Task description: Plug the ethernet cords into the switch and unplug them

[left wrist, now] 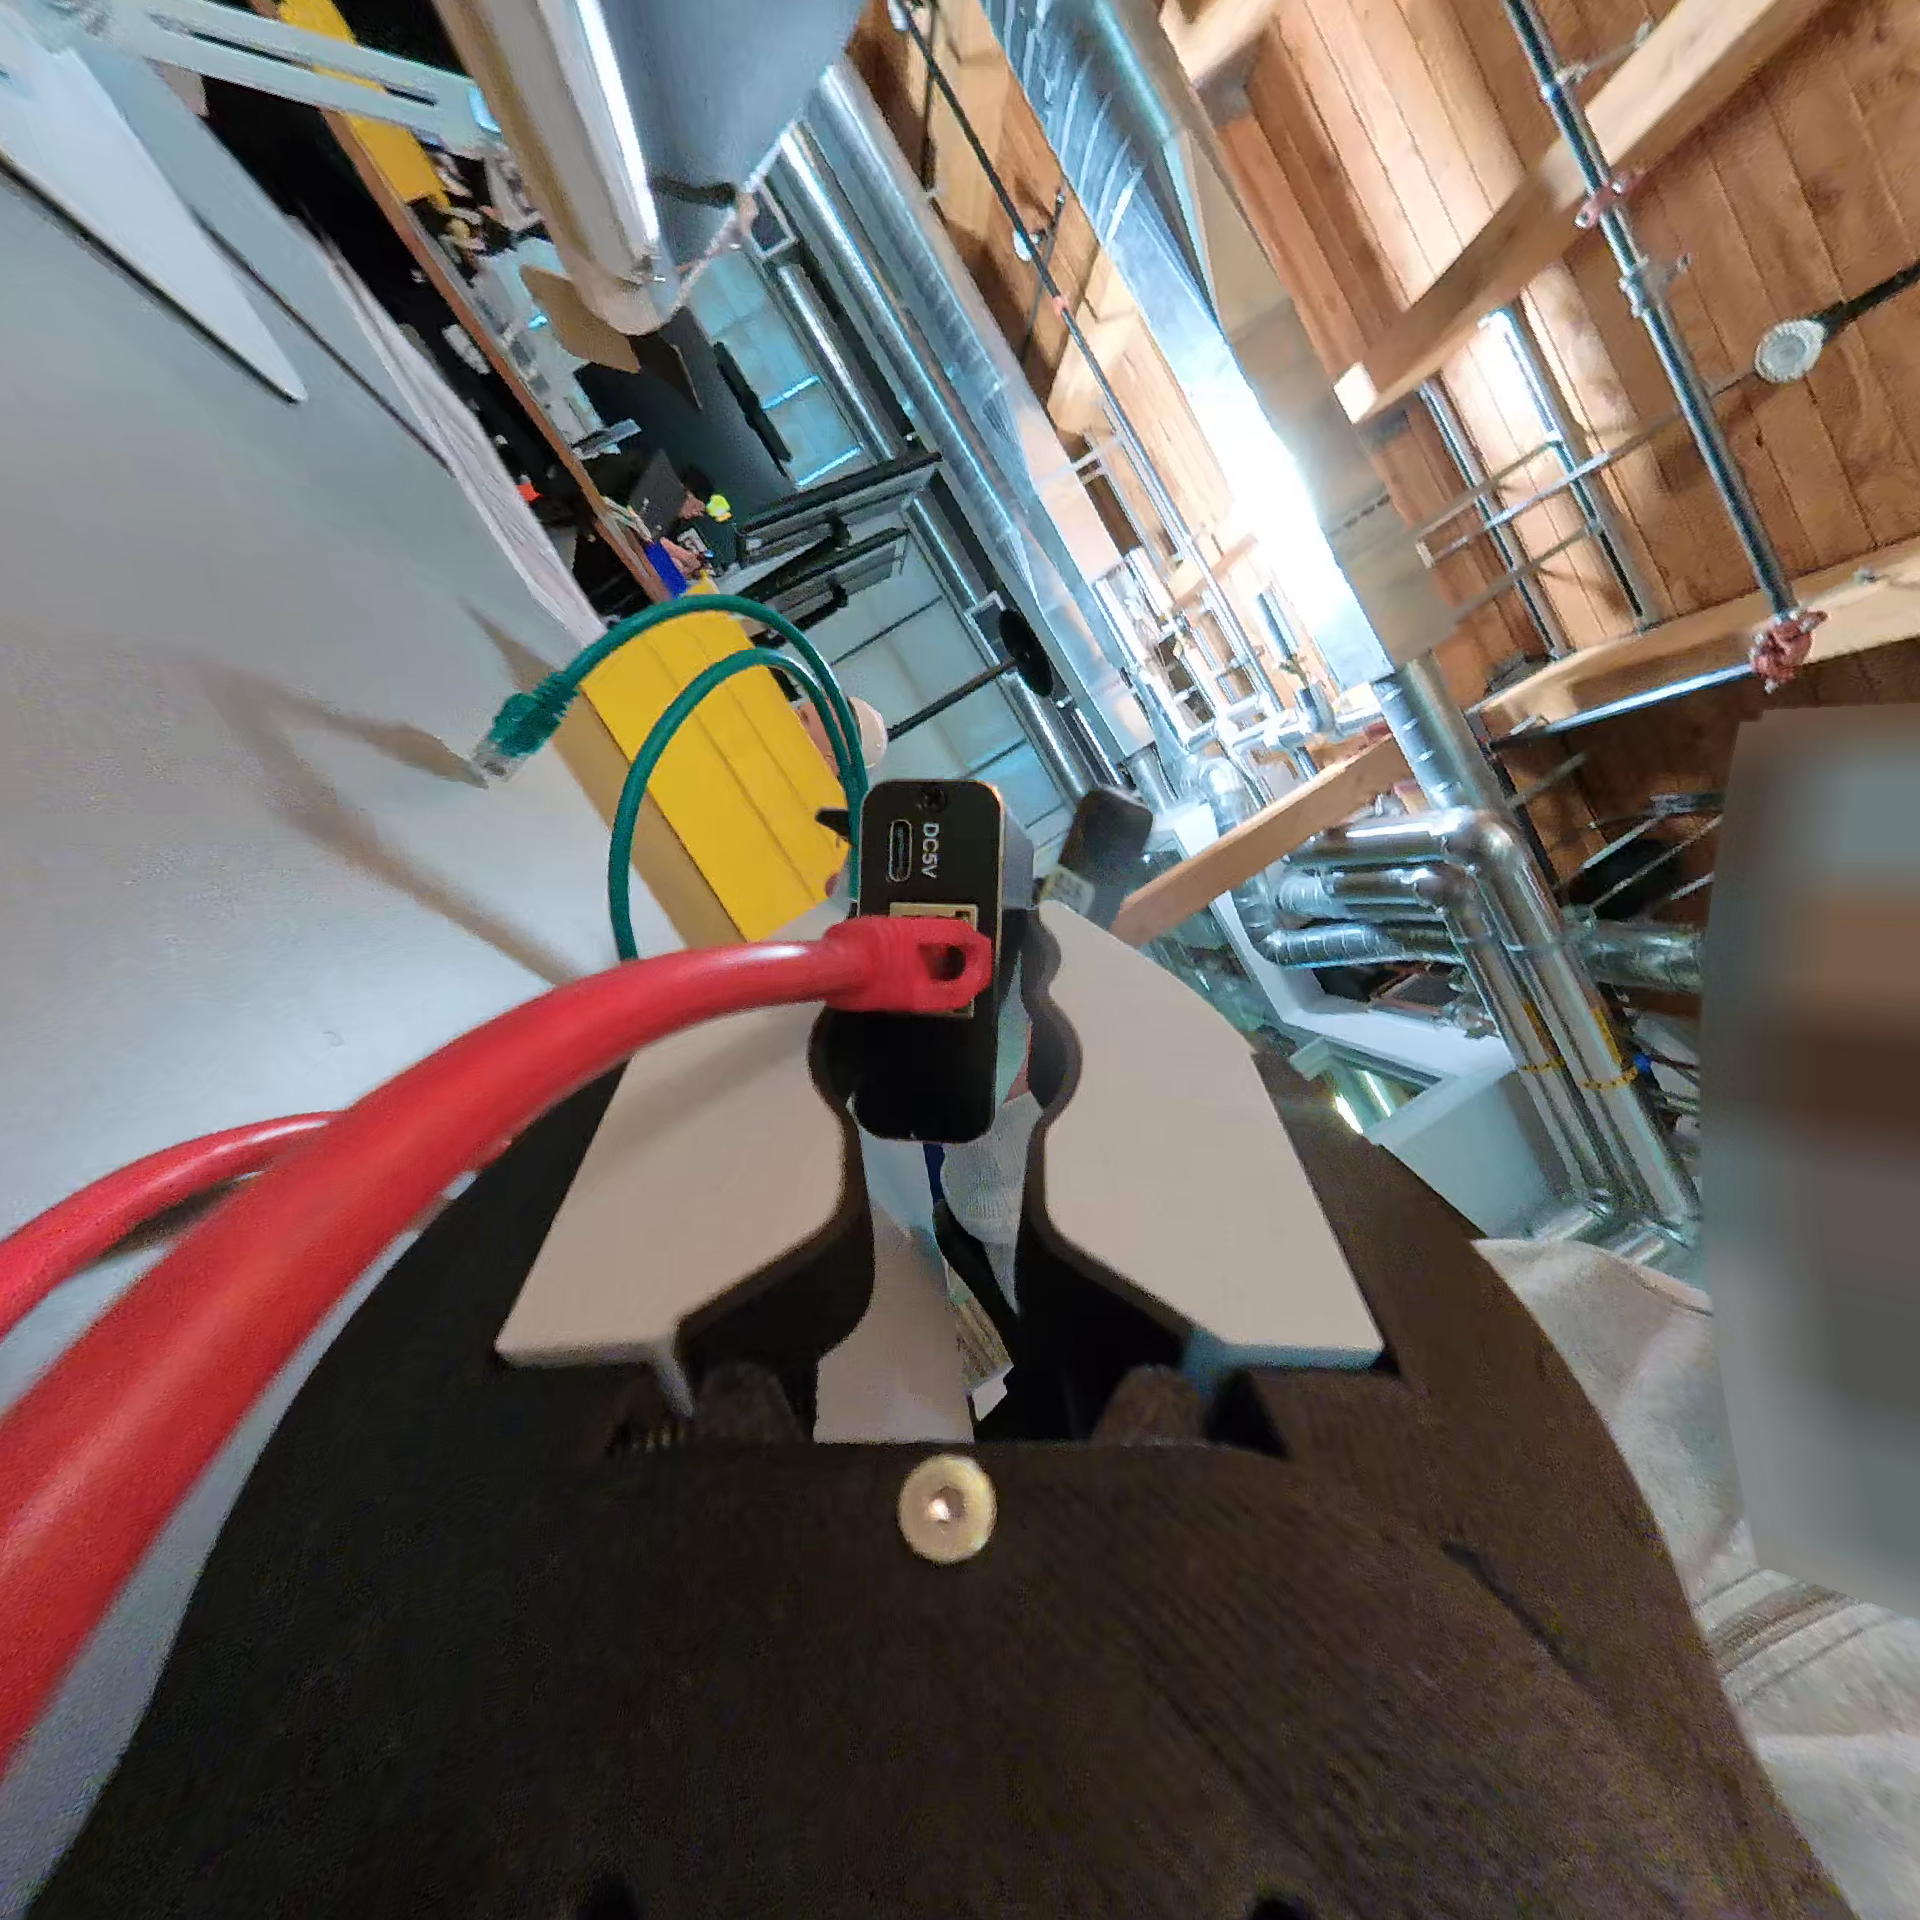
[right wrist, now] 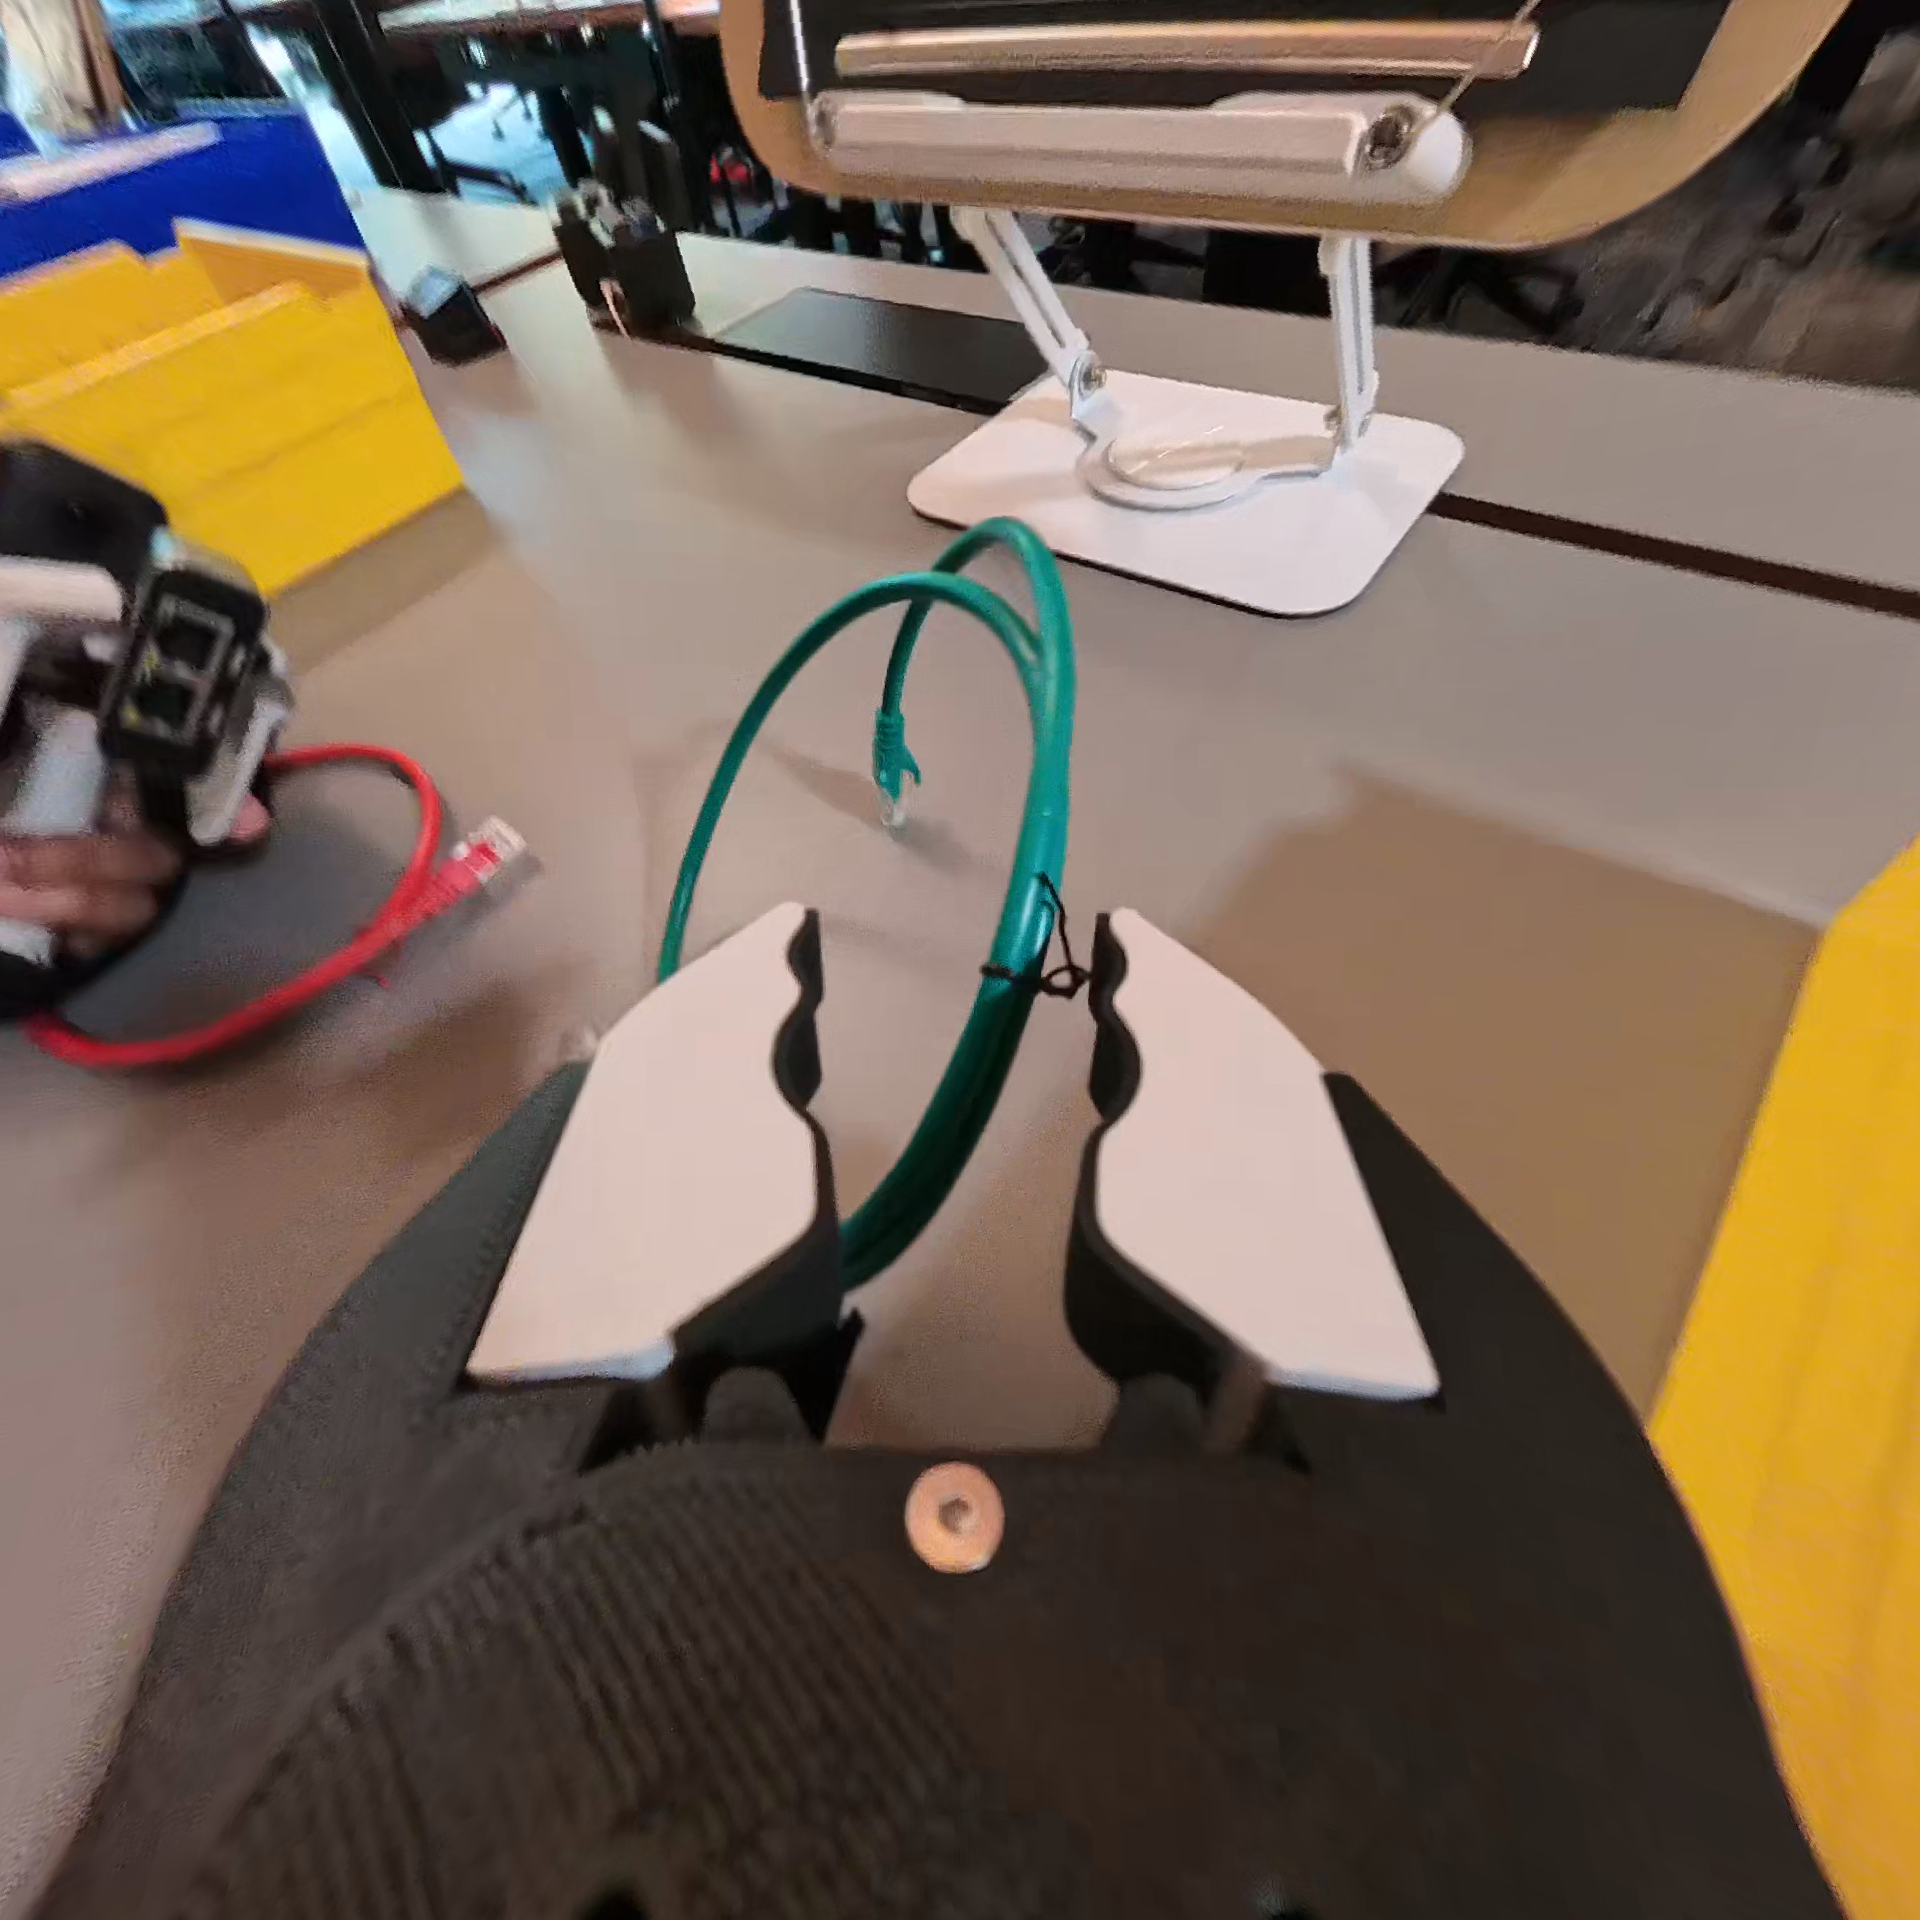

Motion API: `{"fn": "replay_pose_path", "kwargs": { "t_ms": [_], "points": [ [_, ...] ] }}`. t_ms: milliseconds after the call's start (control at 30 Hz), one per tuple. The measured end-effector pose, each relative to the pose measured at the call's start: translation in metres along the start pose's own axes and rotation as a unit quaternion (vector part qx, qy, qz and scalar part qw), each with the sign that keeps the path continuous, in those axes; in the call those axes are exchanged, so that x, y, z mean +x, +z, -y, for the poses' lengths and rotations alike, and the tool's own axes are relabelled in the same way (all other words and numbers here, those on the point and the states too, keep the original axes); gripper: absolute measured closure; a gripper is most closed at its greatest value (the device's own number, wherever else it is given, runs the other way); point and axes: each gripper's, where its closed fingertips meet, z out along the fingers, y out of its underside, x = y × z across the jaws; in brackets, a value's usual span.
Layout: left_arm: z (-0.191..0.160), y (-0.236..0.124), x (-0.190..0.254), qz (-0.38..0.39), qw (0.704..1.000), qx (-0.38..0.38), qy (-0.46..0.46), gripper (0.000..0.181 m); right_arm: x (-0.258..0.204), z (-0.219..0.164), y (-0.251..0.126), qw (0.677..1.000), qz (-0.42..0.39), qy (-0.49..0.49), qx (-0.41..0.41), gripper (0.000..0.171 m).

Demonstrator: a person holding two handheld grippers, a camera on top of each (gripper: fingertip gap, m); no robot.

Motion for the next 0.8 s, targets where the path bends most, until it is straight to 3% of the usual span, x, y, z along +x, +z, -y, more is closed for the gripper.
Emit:
{"fn": "replay_pose_path", "kwargs": {
  "t_ms": [133, 200, 300, 467, 567, 700, 733, 767, 800],
  "points": [
    [-0.003, 0.006, -0.014, 0.019, 0.998, -0.015, -0.05, 0.155, 0.007, -0.009, -0.005, 0.99, -0.078, -0.115, -0.022, 0.102],
    [-0.003, 0.007, -0.015, 0.029, 0.999, -0.012, -0.032, 0.155, 0.011, -0.005, -0.009, 0.978, -0.124, -0.167, -0.021, 0.088],
    [-0.003, 0.01, -0.015, 0.029, 0.999, -0.014, -0.026, 0.155, 0.008, 0.007, -0.018, 0.961, -0.163, -0.225, 0.003, 0.081],
    [0.005, 0.022, -0.02, 0.014, 0.999, -0.005, -0.03, 0.156, -0.053, -0.01, 0.0, 0.98, 0.004, -0.197, 0.003, 0.12],
    [0.004, 0.036, -0.023, 0.004, 0.999, -0.023, -0.031, 0.156, -0.08, -0.032, 0.02, 0.984, 0.088, -0.145, -0.059, 0.128],
    [-0.008, 0.049, -0.028, 0.002, 0.996, -0.072, -0.046, 0.155, -0.085, -0.072, 0.045, 0.966, 0.104, -0.154, -0.178, 0.129],
    [-0.01, 0.05, -0.028, -0.001, 0.995, -0.082, -0.055, 0.155, -0.085, -0.076, 0.047, 0.959, 0.102, -0.179, -0.195, 0.139],
    [-0.012, 0.051, -0.029, -0.004, 0.994, -0.089, -0.066, 0.155, -0.085, -0.074, 0.049, 0.954, 0.097, -0.209, -0.191, 0.158],
    [-0.012, 0.051, -0.029, -0.007, 0.993, -0.093, -0.078, 0.155, -0.086, -0.066, 0.049, 0.954, 0.09, -0.233, -0.169, 0.16]
  ]
}}
